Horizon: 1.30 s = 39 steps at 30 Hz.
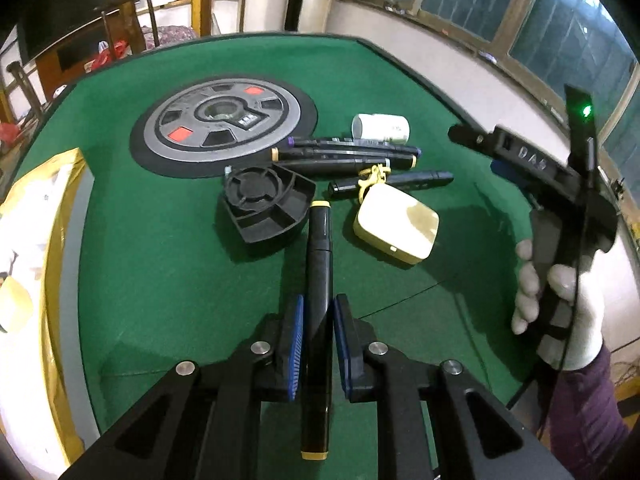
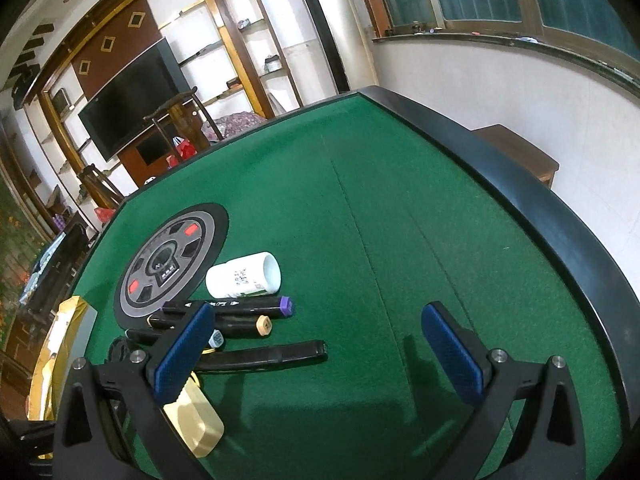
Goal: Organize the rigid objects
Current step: 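Close the left tool on a black marker pen with a yellow cap, then lift the marker with the left tool while the right tool moves to the black fan housing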
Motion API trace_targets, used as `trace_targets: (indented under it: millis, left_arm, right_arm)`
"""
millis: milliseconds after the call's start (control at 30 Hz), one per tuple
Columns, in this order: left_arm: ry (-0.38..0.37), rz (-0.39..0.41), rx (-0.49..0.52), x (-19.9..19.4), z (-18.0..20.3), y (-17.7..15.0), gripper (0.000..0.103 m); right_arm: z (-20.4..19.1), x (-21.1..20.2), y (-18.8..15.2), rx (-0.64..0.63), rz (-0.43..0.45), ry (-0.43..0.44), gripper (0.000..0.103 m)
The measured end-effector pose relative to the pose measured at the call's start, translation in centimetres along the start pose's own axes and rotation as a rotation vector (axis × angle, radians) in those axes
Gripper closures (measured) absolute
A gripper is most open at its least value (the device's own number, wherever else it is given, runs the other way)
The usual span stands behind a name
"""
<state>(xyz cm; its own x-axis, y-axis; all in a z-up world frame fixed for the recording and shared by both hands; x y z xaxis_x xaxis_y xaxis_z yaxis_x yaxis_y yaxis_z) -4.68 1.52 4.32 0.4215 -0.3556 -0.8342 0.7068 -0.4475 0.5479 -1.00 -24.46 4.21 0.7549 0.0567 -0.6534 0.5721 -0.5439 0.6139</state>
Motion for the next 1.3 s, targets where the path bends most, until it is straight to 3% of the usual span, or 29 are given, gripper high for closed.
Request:
trace_targets:
  millis: [167, 233, 300, 600, 800, 1000, 1233, 1300]
  left_arm:
    - [0.018, 0.028, -0.019, -0.8, -1.0, -0.6, 0.085]
    - [0.045, 0.023, -0.007, -0.9, -1.1, -0.9, 0.062]
    - [0.058, 0.024, 0.006, -0.8, -1.0, -1.1, 0.054]
    - [0.067, -0.025, 0.038, 2.0, 0.7, -1.0, 0.053]
    - [0.073, 0.021, 0.027, 1.6, 0.5, -1.9, 0.051]
    - [0.04, 0.034, 0.021, 1.8, 0.2, -1.7, 0.033]
    - [0.152, 0.009, 0.1, 3.3, 1.7, -0.4, 0.032]
    - [0.151, 0.013, 0.112, 3.6, 2.1, 0.0, 0.035]
  right_arm:
    - [0.0, 0.3, 0.0, -0.009, 0.001, -0.018, 0.0]
    - [0.0, 0.3, 0.0, -0.011, 0.002, -0.022, 0.0]
    - [0.0, 0.4, -0.1, -0.014, -0.002, -0.024, 0.0]
    - [0.1, 0.4, -0.1, -0.015, -0.006, -0.032, 0.0]
    - [0.6, 0.5, 0.0, 0.002, -0.016, -0.029, 0.0]
    - [0.7, 0.5, 0.0, 0.005, -0.02, -0.027, 0.0]
    - [0.8, 0.4, 0.1, 0.011, -0.02, -0.032, 0.0]
    - [0.9, 0.4, 0.1, 0.009, -0.02, -0.035, 0.0]
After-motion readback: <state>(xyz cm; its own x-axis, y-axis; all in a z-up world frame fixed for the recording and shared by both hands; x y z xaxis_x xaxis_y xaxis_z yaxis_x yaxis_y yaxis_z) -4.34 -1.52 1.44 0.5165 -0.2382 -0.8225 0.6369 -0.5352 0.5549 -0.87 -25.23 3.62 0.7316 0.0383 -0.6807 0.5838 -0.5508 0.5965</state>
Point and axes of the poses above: each gripper's, at about its wrist camera, not at the fingertips, and x roughly the way its jaws point, z to its right, y to its top, the point moved 1 cm from there along x, roughly the way its jaws point, and after that the axes turned 14 degrees about x, right-handed, at the moved point
